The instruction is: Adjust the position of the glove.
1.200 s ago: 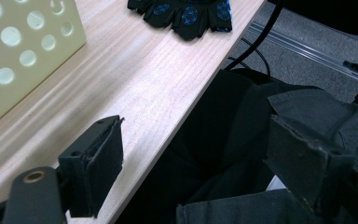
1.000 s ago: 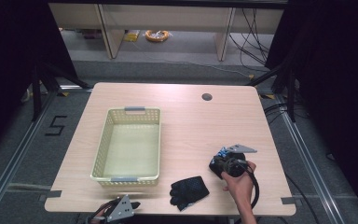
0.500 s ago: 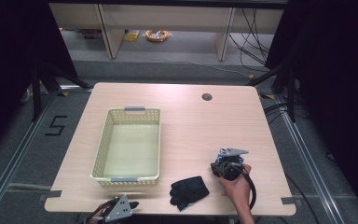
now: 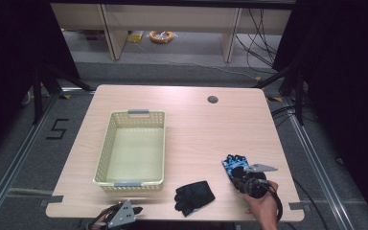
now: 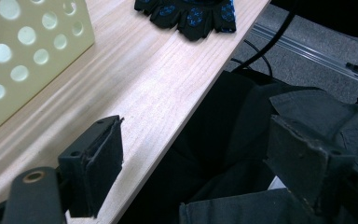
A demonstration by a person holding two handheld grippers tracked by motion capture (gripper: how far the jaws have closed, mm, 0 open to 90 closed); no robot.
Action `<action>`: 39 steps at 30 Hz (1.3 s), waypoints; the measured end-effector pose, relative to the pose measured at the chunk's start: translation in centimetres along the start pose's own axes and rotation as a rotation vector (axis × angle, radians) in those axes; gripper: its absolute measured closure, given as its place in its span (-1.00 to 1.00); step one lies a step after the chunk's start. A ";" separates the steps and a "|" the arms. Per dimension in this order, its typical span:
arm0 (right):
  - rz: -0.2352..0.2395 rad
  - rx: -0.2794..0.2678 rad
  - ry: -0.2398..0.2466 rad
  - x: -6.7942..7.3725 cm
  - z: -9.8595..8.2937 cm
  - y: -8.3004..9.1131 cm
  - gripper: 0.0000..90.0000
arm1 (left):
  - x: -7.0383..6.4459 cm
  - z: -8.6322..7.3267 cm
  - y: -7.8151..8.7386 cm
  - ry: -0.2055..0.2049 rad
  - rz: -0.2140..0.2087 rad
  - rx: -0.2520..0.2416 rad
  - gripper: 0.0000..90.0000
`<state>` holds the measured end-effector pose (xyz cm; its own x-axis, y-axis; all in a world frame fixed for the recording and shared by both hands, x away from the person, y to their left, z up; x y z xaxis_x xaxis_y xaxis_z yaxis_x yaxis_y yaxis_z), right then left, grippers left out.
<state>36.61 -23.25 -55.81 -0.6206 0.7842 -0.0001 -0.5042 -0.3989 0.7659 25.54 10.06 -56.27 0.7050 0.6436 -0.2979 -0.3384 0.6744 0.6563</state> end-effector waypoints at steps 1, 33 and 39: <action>-0.019 -0.023 0.036 -0.6 -0.2 0.0 1.00 | -0.1 0.0 0.1 0.005 -0.006 -0.001 -0.59; -0.148 -0.013 0.115 -7.8 1.8 0.5 0.45 | 0.3 0.1 0.1 -0.005 0.008 0.007 -0.59; -0.131 0.042 0.136 -8.6 1.4 -0.5 0.37 | 0.3 0.0 0.1 -0.004 0.007 0.007 -0.59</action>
<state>43.06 -29.11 -55.30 -0.6283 0.7554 -0.1860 -0.5618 -0.2753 0.7801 25.74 10.31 -56.28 0.7052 0.6469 -0.2903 -0.3392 0.6672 0.6631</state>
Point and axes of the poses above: each handheld gripper's, and its own axes: y roughly backward along the jaws, z roughly out of its top, x roughly to its left, the point moved 8 cm from there along -y, roughly forward along the jaws, and after that the axes turned 15 degrees about y, right-handed, at the moved point
